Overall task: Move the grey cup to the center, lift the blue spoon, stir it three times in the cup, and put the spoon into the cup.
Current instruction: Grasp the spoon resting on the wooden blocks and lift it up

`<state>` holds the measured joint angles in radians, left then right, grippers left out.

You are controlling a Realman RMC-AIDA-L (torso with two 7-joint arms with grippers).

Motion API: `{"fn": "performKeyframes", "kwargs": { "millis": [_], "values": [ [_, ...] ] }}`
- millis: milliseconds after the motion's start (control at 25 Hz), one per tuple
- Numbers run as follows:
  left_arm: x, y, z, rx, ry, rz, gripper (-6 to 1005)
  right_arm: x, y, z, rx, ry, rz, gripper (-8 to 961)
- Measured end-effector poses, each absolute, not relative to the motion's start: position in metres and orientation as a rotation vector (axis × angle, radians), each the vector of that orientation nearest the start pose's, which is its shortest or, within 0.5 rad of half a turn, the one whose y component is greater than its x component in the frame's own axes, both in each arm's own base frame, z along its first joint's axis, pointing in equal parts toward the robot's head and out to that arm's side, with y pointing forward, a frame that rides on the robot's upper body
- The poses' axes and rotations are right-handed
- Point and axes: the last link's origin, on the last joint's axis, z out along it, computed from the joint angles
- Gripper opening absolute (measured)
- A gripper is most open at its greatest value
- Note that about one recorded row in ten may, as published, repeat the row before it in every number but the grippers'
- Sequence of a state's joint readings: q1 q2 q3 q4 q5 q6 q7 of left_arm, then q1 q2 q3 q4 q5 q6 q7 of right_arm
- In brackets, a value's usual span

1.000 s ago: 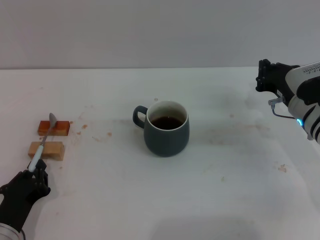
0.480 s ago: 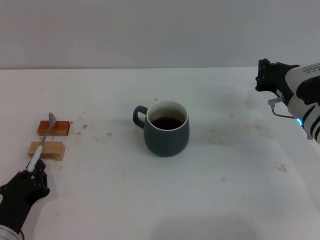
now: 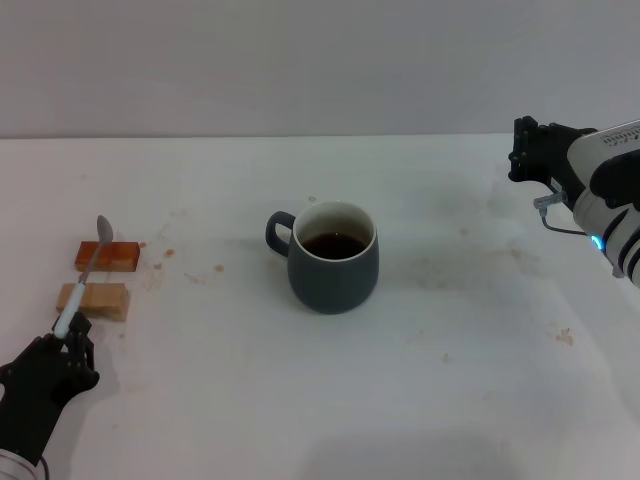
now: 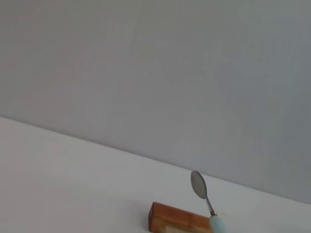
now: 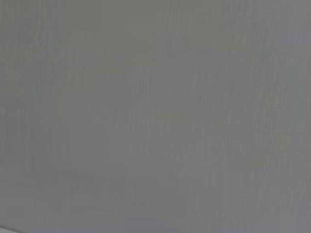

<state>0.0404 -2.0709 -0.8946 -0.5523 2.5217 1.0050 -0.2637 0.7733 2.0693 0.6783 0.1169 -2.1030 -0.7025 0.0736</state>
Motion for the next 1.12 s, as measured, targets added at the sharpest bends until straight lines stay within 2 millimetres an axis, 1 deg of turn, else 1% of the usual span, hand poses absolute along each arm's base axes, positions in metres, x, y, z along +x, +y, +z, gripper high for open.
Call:
{"fn": "performKeyframes", "kwargs": {
  "millis": [520,960,1120],
  "values": [
    [-0.351,0.216,-0.047,-1.533,-0.902,-0.793,133,0.272,0.426,-0.044,-1.839,0.549,0.423,32],
    [-0.342,0.222,-0.038,-1.544,-0.839,-0.844,134,0.273,0.426,-0.044,-1.84,0.547,0.42,32],
    [-0.336,0.228,-0.028,-1.563,-0.801,-0.87,134,0.273,0.426,-0.044,-1.839,0.548,0.42,32]
  ]
}}
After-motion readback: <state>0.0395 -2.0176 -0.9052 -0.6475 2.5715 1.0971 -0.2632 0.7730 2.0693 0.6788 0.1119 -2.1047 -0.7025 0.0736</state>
